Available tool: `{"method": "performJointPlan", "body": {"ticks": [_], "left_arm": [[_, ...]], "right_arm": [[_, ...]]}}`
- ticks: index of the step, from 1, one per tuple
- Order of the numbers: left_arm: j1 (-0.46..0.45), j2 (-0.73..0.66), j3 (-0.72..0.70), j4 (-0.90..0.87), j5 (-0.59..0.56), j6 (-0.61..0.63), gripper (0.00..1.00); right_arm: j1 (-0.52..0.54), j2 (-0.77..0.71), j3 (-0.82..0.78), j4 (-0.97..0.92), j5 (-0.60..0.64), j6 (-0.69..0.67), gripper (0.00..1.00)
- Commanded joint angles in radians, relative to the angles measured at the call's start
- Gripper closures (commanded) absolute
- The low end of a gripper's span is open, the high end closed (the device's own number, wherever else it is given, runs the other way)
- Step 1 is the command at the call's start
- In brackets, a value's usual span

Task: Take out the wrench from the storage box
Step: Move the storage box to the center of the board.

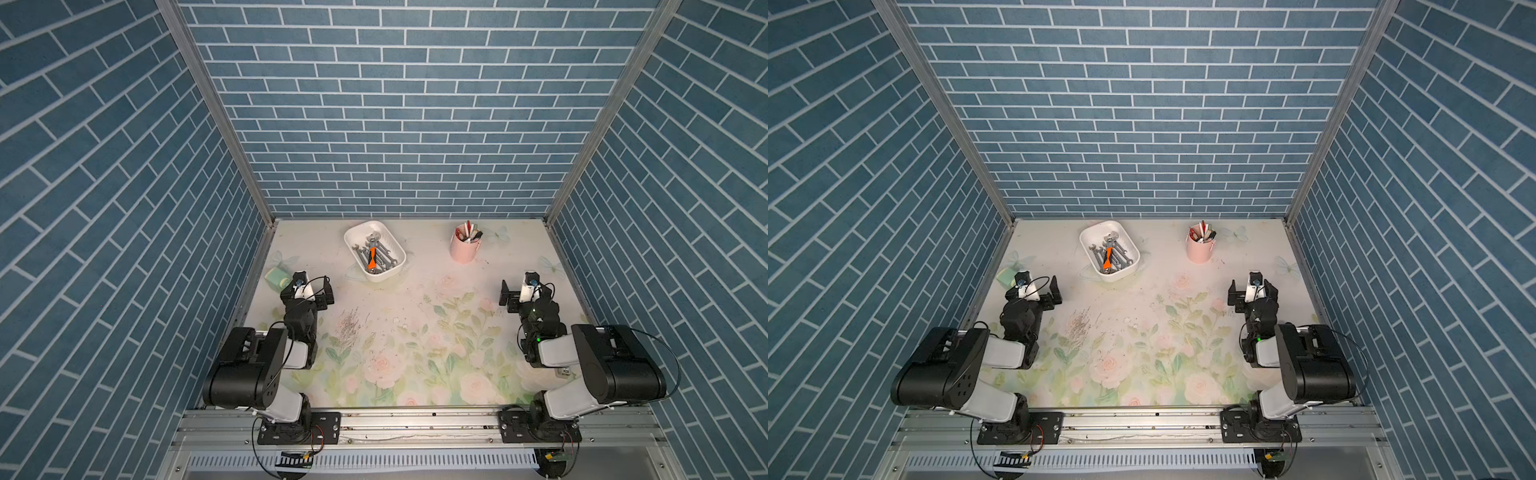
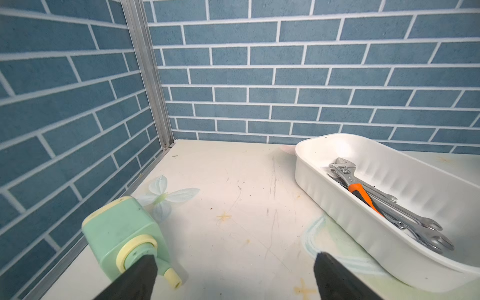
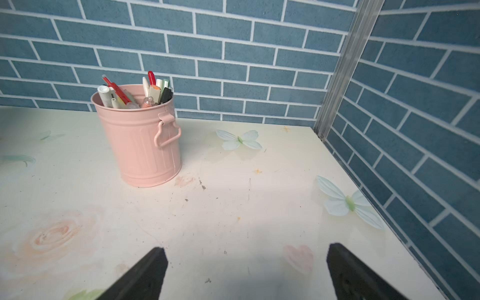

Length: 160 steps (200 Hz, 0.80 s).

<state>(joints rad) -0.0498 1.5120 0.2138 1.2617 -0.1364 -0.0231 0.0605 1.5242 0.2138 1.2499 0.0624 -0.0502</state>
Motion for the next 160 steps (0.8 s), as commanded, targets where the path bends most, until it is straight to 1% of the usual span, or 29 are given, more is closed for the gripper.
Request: {"method": "performJointPlan", "body": {"ticks": [1,104,119,130,142,149,160], "left_arm": [[0.007,0.005,-0.002,0.018,-0.002,0.002,0.0],[0.006,-0.001,-0.004,0.016,0.005,0.004,0.0],[0.004,-0.059,0.056,-0.14,0.041,0.02,0.0],[-0.001,-0.108,0.13,-0.314,0.051,0.023,0.0],[-0.023,-0.156,0.196,-0.451,0.033,0.016,0.0],[-0.037,-0.176,0.227,-0.501,0.03,-0.007,0.0],[-0.058,-0.207,0.268,-0.571,0.033,-0.045,0.0]], "right_arm": [[-0.005,0.007,0.006,0.028,-0.007,0.009,0.0],[-0.007,0.004,0.004,0.031,-0.013,0.011,0.0],[-0.008,-0.043,0.043,-0.078,-0.01,0.01,0.0],[-0.007,-0.093,0.111,-0.254,0.011,0.012,0.0],[-0.008,-0.124,0.187,-0.416,0.045,0.033,0.0],[-0.007,-0.142,0.214,-0.47,0.043,0.045,0.0],[-0.007,-0.184,0.227,-0.505,0.013,0.063,0.0]]}}
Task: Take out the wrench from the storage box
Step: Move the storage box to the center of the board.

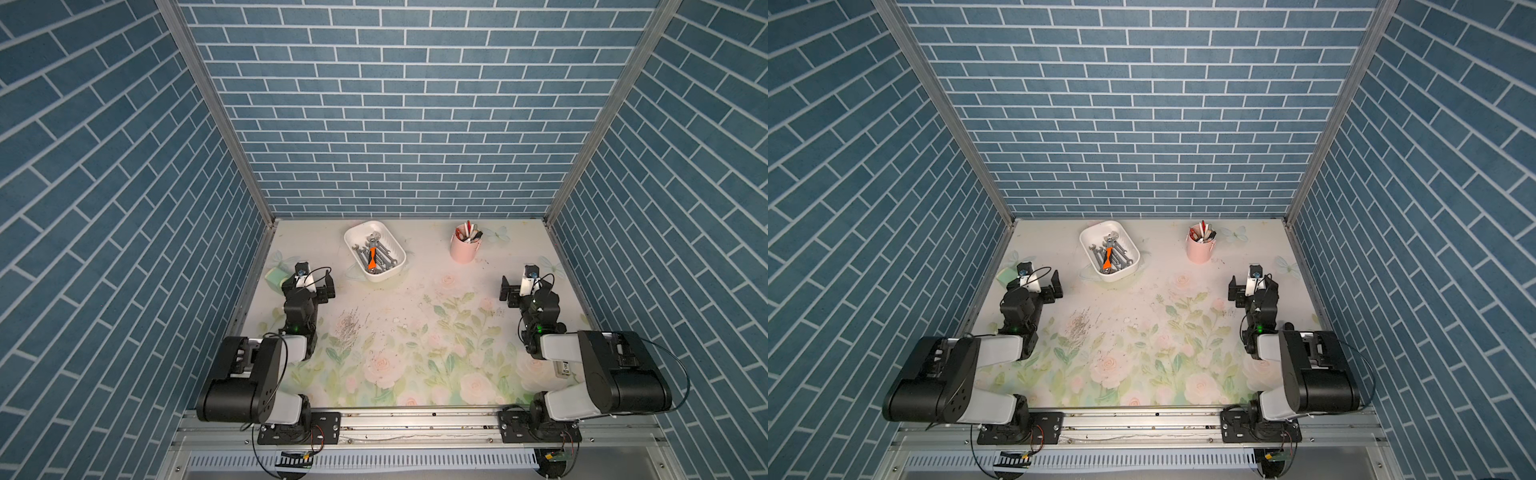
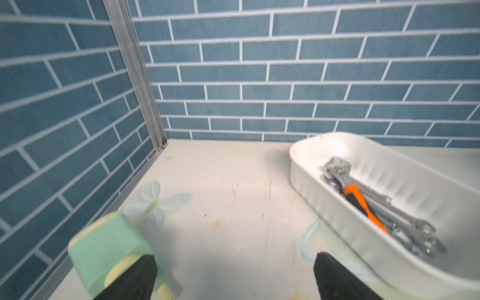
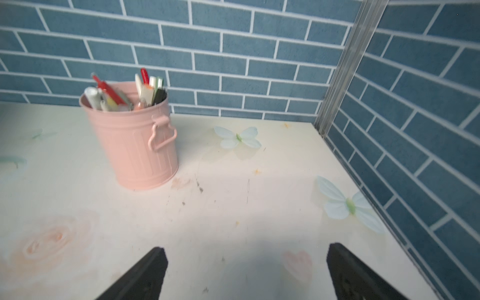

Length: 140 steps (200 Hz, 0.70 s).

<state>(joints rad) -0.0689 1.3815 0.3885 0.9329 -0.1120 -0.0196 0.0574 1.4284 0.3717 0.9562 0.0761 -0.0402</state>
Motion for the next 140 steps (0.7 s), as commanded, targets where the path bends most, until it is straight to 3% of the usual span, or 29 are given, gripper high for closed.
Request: {"method": "performJointPlan", "body": {"ticks": [1,19,37,62,76,92,112,140], "left_arm": [[-0.042,-0.08,0.099,-0.251,0.008,-0.052,0.0],[-0.092,-0.105,0.203,-0.406,-0.031,-0.107,0.0],[-0.117,-0.111,0.315,-0.57,-0.042,-0.222,0.0],[-0.117,-0.121,0.402,-0.651,0.161,-0.299,0.0],[-0.117,-0.134,0.412,-0.655,0.208,-0.371,0.0],[-0.115,-0.119,0.479,-0.799,0.135,-0.502,0.0],[-0.111,-0.024,0.609,-0.959,0.206,-0.473,0.0],[-0.129,0.145,0.755,-1.129,0.207,-0.479,0.06]], "right_arm": [[-0.004,-0.092,0.069,-0.213,-0.003,0.058,0.0],[-0.003,-0.182,0.097,-0.307,-0.027,0.154,0.0],[-0.004,-0.249,0.196,-0.53,-0.021,0.296,0.0],[-0.004,-0.269,0.339,-0.796,-0.121,0.425,0.0],[0.001,-0.269,0.364,-0.822,-0.25,0.448,0.0],[0.021,-0.269,0.375,-0.848,-0.297,0.493,0.0],[0.075,-0.259,0.394,-0.883,-0.308,0.507,0.0],[0.193,-0.215,0.421,-0.902,-0.27,0.522,0.0]]}}
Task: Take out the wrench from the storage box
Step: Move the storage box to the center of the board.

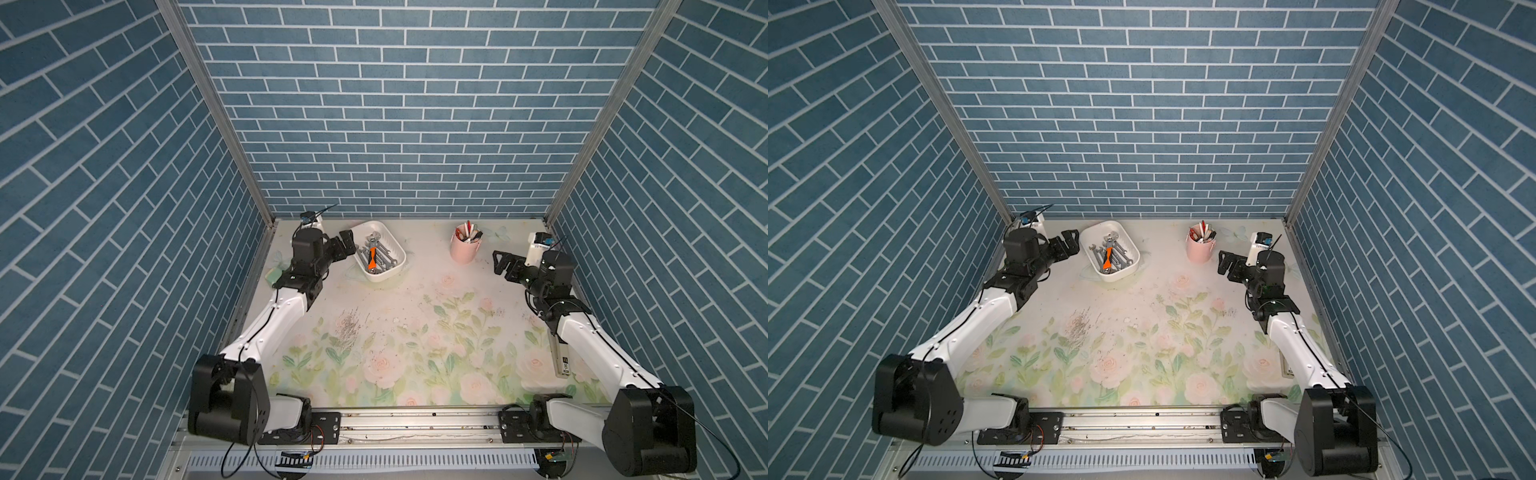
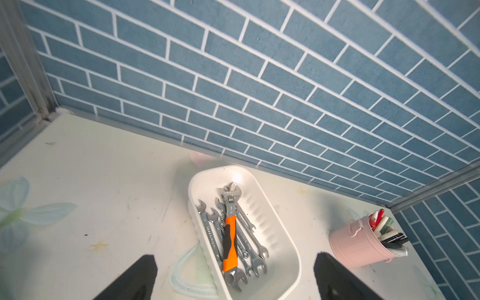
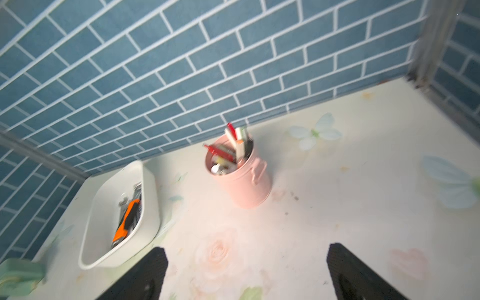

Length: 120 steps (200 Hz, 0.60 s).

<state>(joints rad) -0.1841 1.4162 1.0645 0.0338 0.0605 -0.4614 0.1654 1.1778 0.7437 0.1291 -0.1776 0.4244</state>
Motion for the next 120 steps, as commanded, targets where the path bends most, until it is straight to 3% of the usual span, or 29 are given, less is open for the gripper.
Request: {"method": "performJointPlan", "body": {"ticks": [1,25,43,60,78,120], "left_arm": [[-0.017,0.114,0.082,-0.232,0.032,-0.039,0.06],[-0.058,0.205,0.125,-0.229,-0.028,-0.066,0.1],[-0.082,0.299,0.199,-0.257,-0.073,-0.084,0.19],[-0.087,0.401,0.275,-0.284,-0.08,-0.106,0.39],[-0.091,0.486,0.34,-0.301,-0.1,-0.124,0.5],[-0.091,0.6,0.447,-0.352,-0.162,-0.141,0.55]], "right_arm": [[0.088,0.039,0.05,-0.075,-0.014,0.057,0.0],[0.174,0.097,0.06,-0.054,0.026,0.075,0.01],[0.217,0.142,0.051,-0.014,0.045,0.091,0.01],[0.241,0.185,0.038,0.027,0.056,0.104,0.01],[0.259,0.231,0.031,0.066,0.065,0.111,0.01],[0.282,0.303,0.031,0.129,0.067,0.114,0.02]]}}
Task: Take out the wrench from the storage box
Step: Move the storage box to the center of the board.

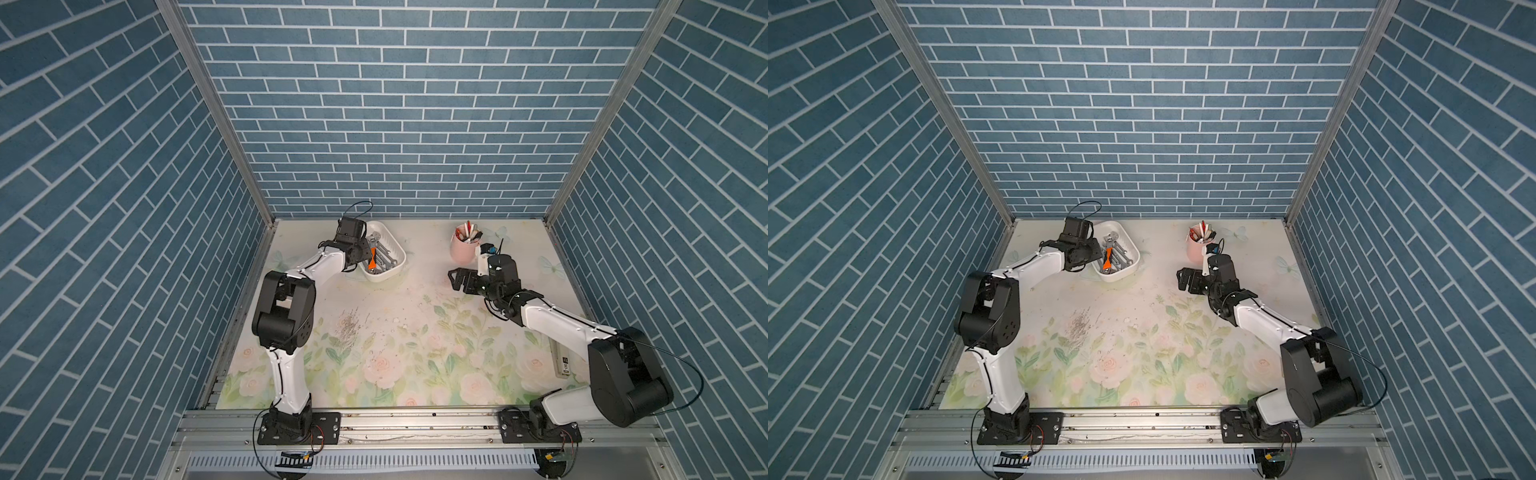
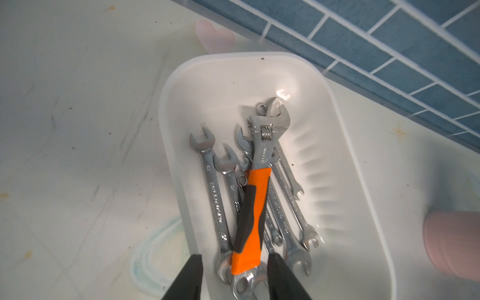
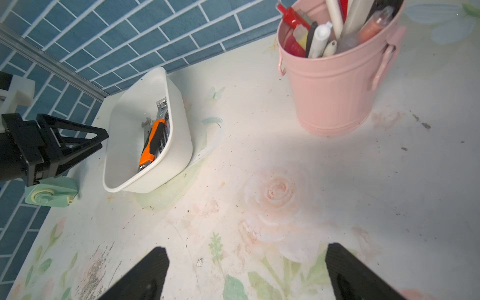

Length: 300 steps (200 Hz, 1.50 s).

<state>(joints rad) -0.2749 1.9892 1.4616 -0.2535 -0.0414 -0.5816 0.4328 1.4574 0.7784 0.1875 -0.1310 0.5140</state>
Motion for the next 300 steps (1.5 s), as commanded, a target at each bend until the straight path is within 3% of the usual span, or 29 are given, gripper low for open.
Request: {"method": "performJointPlan", "body": {"ticks": [1,80,101,133,188,300], "left_arm": [[0.0,0.028,0.051,-0.066,-0.062,-0.022,0.55],[0.0,0.048,0.076,-0.1,-0.156,-0.029,0.49],[0.0,0.07,0.091,-0.101,-0.153,-0.028,0.54],[0.001,0.092,0.104,-0.095,-0.143,-0.03,0.71],[-0.003,0.094,0.085,-0.096,-0.136,-0.037,0.87],[-0.127,-0.131,-0.192,-0.102,-0.094,0.007,0.92]], "right_arm": [[0.015,0.024,-0.004,0.071,0.021,0.025,0.02],[0.021,0.061,-0.021,0.127,0.031,0.028,0.02],[0.021,0.072,-0.016,0.121,0.036,0.029,0.01],[0.021,0.073,-0.024,0.132,0.041,0.035,0.01],[0.02,0.099,-0.005,0.105,0.05,0.046,0.01],[0.021,0.051,-0.025,0.073,0.019,0.045,0.02]]}}
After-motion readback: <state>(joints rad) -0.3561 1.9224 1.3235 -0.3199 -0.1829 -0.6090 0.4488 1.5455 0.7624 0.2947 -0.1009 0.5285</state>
